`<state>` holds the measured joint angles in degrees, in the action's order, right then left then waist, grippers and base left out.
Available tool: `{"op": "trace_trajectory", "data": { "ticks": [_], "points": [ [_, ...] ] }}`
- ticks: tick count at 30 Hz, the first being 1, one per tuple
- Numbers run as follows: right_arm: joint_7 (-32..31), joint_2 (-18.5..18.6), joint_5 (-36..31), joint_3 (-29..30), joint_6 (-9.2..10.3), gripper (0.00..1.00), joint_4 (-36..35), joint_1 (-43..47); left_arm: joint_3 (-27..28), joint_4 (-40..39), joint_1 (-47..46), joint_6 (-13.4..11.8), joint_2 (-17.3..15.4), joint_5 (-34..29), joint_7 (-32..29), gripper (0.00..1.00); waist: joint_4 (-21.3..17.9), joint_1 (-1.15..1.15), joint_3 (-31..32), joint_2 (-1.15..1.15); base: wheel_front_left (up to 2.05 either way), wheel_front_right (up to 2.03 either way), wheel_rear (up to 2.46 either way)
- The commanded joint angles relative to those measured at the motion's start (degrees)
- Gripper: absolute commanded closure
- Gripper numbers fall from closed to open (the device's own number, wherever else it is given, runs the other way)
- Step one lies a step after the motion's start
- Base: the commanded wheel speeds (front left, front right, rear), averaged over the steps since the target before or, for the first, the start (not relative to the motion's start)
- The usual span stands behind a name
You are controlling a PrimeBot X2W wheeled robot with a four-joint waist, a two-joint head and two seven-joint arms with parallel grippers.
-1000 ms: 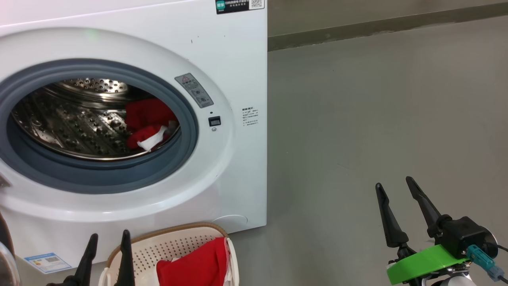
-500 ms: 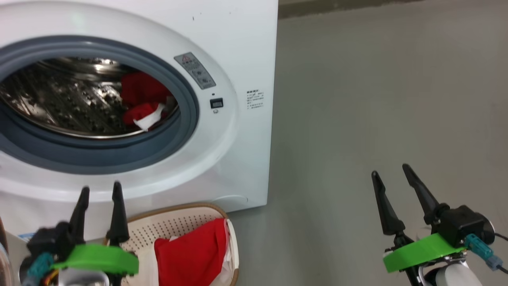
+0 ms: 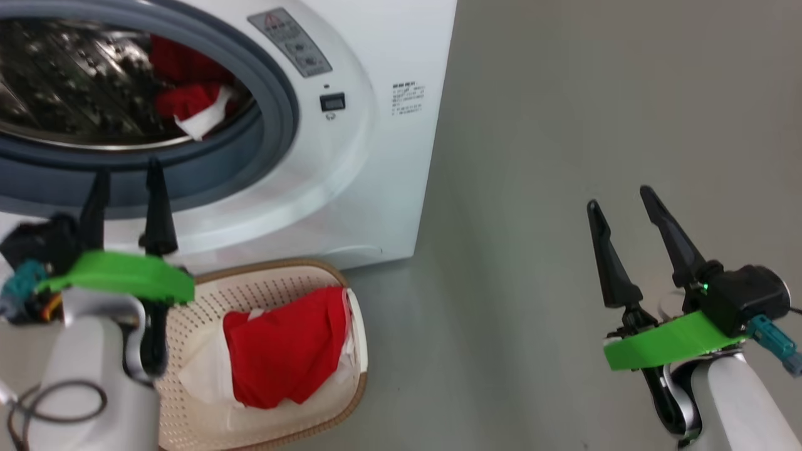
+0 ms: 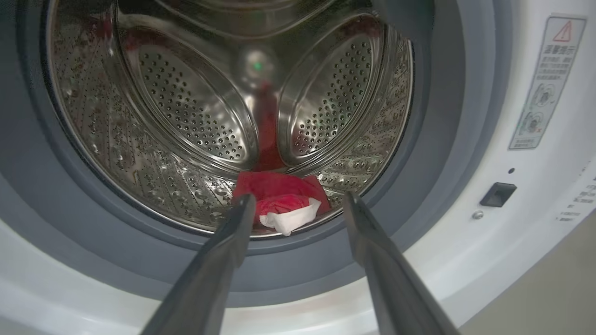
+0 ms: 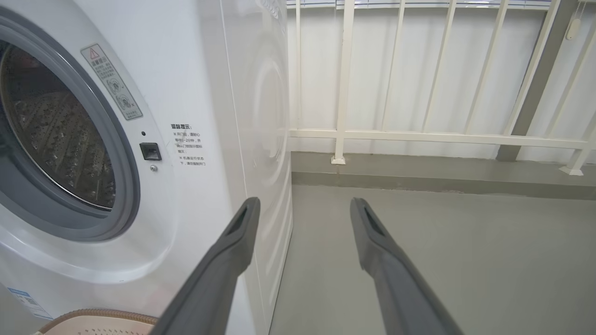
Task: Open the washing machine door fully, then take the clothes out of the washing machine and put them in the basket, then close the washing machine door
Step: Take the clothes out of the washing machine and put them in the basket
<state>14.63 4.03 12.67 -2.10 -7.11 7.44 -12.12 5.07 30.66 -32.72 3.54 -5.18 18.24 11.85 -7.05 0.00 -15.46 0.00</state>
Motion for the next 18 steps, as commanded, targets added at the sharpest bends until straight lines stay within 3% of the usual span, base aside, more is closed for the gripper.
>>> {"op": "trace_trajectory", "data": {
  "ticks": [1,18],
  "points": [
    [0.4,0.7,0.5,-1.5,-0.37,0.00,-1.9,-1.7,1.3,-0.2,-2.9,0.2,-2.3,0.1,0.2,0.00,-0.6,0.00,-4.5,0.00,0.00,0.00,0.00],
    [0.4,2.8,2.8,-4.5,-0.37,0.00,-3.8,-5.7,2.1,24.9,-29.4,0.6,-2.8,4.8,-1.7,0.00,-2.3,0.00,-14.5,0.00,0.00,0.00,0.00]
  ]
}}
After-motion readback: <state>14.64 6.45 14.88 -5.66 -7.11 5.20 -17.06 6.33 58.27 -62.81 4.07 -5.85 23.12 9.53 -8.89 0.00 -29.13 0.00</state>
